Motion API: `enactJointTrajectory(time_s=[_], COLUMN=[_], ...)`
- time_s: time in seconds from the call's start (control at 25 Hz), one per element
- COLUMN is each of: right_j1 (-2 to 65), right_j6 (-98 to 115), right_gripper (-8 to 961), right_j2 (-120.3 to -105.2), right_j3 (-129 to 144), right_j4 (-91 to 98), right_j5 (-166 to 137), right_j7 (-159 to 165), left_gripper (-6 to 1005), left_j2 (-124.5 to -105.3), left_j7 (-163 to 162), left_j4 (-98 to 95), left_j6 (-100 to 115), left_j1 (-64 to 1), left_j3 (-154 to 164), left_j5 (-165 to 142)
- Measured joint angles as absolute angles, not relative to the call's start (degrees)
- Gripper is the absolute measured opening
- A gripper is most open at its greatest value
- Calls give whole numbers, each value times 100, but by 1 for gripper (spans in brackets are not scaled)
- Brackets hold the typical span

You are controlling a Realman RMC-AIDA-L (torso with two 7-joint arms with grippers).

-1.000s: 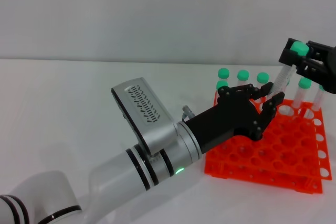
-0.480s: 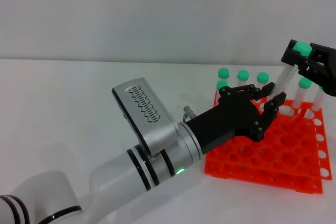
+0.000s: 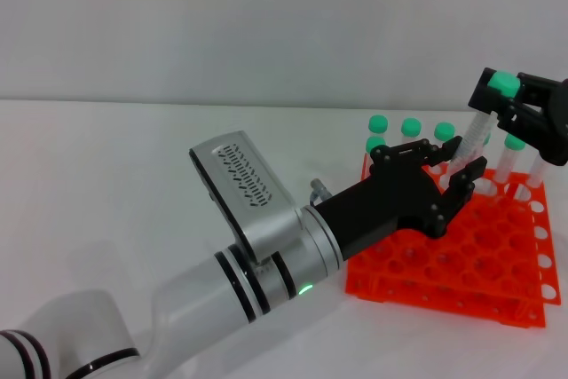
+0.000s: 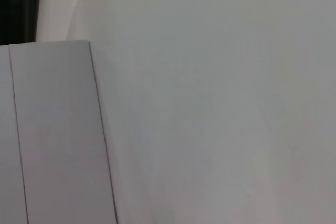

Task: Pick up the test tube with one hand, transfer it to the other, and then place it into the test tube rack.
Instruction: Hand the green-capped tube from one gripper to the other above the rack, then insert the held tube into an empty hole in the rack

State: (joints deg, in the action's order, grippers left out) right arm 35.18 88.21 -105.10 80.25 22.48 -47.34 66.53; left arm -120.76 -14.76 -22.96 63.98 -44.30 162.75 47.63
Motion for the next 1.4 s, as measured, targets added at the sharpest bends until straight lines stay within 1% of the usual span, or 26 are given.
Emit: enactJointTrajectory(time_s=[0.16, 0.24, 0.48, 0.6, 0.68, 0.72, 0.76, 0.96, 1.08, 1.2, 1.4], right_j1=[3513, 3513, 3517, 3487, 3478, 3479, 3476, 3481, 3485, 3510, 3580], right_j6=[8830, 8831, 8748, 8624, 8486, 8411, 8298, 7803, 7569, 7278, 6920], right_gripper=[256, 256, 257, 257, 258, 258, 258, 259, 259, 259, 260], right_j2=[-10537, -10546, -10595, -10640, -10683, -10716, -10794, -11247, -11415, -11511, -11528], right_j3=[8021, 8003, 7843, 7685, 7667, 7668, 7652, 7456, 7484, 7589, 7811], right_j4=[2286, 2300, 2316, 2320, 2321, 2321, 2321, 2400, 2447, 2450, 2401], right_j5=[-4733, -4731, -4703, -4710, -4710, -4709, -4696, -4702, -4749, -4783, -4787], right_j7=[6648, 6647, 6545, 6457, 6425, 6398, 6302, 5616, 5399, 5199, 5094], left_gripper=[199, 281, 437, 580, 676, 685, 694, 740, 767, 771, 762], left_j2=[-12076, -12076, -12074, -12062, -12032, -12020, -12012, -11993, -11989, -11988, -11981], left_j7=[-1476, -1476, -1410, -1084, -914, -896, -904, -891, -924, -935, -942], left_j4=[-2296, -2295, -2294, -2301, -2315, -2314, -2309, -2188, -2023, -1832, -1587], left_j6=[6393, 6393, 6404, 6417, 6483, 6526, 6673, 7546, 7755, 7867, 7910], left_j1=[-4397, -4369, -4177, -3912, -3624, -3497, -3296, -2261, -1795, -1517, -1402], left_j3=[16275, 16275, 16161, 15910, 15596, 15478, 15273, 14471, 14068, 13788, 13718], left_j5=[4758, 4764, 4783, 4786, 4792, 4792, 4798, 4807, 4803, 4809, 4908])
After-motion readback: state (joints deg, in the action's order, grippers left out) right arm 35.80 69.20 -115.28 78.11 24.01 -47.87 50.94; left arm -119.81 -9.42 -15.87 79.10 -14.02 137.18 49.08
